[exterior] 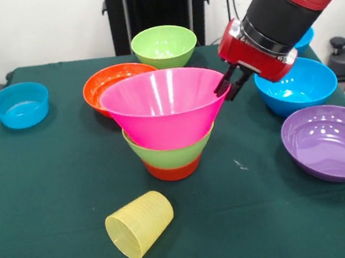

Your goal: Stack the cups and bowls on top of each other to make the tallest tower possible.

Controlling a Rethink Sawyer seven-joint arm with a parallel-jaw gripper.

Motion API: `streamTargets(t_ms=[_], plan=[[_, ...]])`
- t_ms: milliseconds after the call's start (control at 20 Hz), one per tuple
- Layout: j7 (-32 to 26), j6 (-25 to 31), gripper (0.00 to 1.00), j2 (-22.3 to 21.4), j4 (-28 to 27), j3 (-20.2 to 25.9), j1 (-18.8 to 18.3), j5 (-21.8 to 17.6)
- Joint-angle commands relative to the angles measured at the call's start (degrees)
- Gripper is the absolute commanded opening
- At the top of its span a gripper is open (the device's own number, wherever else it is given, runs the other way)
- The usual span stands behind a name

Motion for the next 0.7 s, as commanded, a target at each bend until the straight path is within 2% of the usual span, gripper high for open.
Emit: streamTargets(t_ms=[50, 250, 300, 700], plan=[[-2.78, 3.45, 0.0, 2.69, -2.77, 6.99, -1.13, 0.62], [-3.13, 4.69, 0.0, 2.89, -3.04, 7.23, -1.18, 0.71], [-3.15, 4.67, 1.0, 2.81, -2.88, 7.28, -1.18, 0.7], [-2.91, 5.07, 1.0, 3.09, -3.43, 7.07, -1.19, 0.74]])
